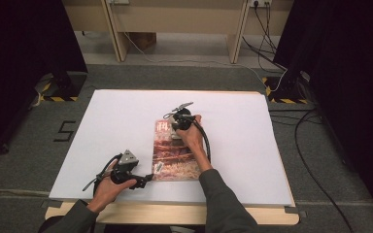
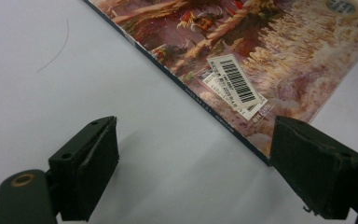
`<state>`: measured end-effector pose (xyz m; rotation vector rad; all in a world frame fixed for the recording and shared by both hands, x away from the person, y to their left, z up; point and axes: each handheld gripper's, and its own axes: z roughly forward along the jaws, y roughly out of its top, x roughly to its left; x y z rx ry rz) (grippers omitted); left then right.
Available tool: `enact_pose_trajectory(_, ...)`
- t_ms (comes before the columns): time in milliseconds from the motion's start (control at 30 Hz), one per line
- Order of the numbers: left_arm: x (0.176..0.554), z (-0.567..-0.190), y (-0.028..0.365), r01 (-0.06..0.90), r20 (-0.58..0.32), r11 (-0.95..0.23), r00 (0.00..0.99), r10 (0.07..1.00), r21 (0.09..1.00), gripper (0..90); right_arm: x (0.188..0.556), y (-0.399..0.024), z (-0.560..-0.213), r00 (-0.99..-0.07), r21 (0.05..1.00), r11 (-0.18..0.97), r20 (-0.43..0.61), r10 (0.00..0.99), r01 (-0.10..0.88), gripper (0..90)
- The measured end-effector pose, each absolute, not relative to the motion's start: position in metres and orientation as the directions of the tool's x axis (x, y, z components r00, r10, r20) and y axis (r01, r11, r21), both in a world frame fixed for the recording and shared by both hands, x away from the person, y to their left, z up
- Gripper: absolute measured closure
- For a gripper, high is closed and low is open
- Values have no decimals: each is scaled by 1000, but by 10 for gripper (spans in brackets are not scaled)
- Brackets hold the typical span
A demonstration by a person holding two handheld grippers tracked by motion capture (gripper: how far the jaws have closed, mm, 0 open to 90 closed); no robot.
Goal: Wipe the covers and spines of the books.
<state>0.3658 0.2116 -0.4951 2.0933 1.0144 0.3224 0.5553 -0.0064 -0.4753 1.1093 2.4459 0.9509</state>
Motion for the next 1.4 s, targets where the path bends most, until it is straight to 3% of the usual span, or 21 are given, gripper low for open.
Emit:
enact_pose_trajectory(267,366,-494,212,556,-101,-380,649,754,739,148,548,22,-476,-708,674,516,16,706,529,765)
enact_pose_trajectory(800,366,-494,214,556,-100,-379,647,756,740,149,517,33,-477,-797,673,567,55,601,474,765)
enact_pose_trajectory(1033,365,-494,216,558,-98,-375,642,760,740,149,515,2,-478,-781,679,545,67,622,492,763)
enact_pose_trajectory(1400,366,-494,218,564,-101,-368,633,767,739,149,500,-79,-478,-708,692,484,56,704,536,763)
